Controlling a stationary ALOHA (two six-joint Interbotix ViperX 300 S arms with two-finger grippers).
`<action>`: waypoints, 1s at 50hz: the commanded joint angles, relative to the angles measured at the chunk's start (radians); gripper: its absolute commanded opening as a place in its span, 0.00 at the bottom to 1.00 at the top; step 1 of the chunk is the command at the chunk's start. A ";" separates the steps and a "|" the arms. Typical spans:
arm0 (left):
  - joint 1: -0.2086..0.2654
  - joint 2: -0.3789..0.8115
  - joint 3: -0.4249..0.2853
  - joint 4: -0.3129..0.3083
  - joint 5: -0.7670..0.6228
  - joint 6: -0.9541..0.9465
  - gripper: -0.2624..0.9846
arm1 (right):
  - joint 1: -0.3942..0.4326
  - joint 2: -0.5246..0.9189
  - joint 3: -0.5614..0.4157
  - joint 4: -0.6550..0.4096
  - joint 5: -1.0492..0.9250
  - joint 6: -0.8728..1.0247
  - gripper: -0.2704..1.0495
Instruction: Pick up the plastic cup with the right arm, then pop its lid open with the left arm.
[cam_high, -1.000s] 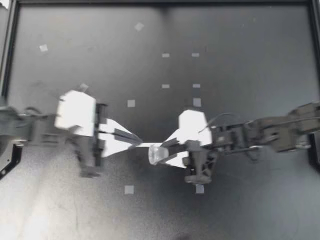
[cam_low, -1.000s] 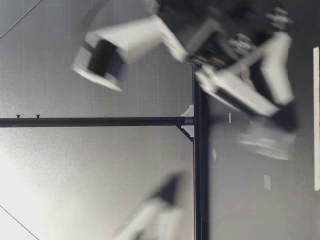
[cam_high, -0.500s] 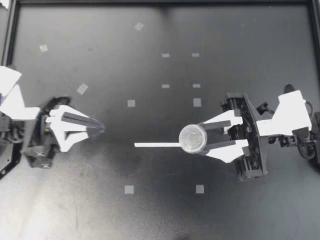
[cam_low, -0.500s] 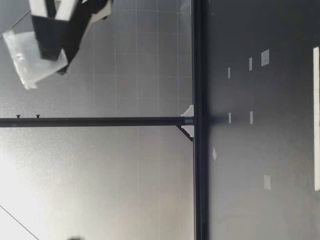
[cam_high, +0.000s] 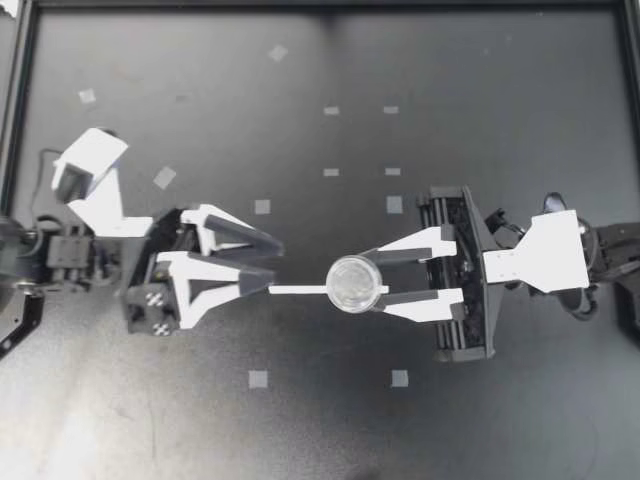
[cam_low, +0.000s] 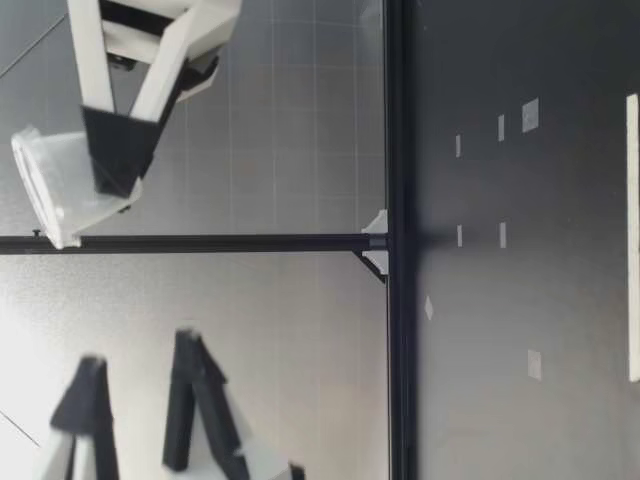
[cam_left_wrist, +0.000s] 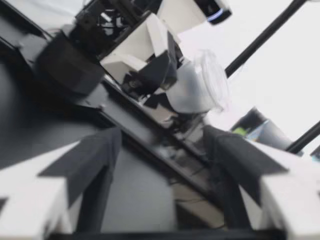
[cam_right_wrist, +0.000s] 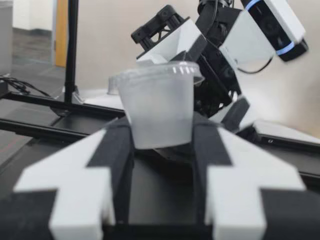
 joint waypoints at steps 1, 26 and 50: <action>-0.002 0.018 -0.046 -0.002 -0.012 -0.066 0.69 | 0.003 -0.008 -0.023 0.000 0.011 -0.008 0.46; -0.015 0.094 -0.124 0.041 -0.066 -0.265 0.69 | -0.005 0.034 -0.031 0.003 0.031 -0.012 0.46; -0.049 0.067 -0.143 0.069 -0.066 -0.259 0.69 | -0.037 0.075 0.014 0.040 0.072 0.040 0.45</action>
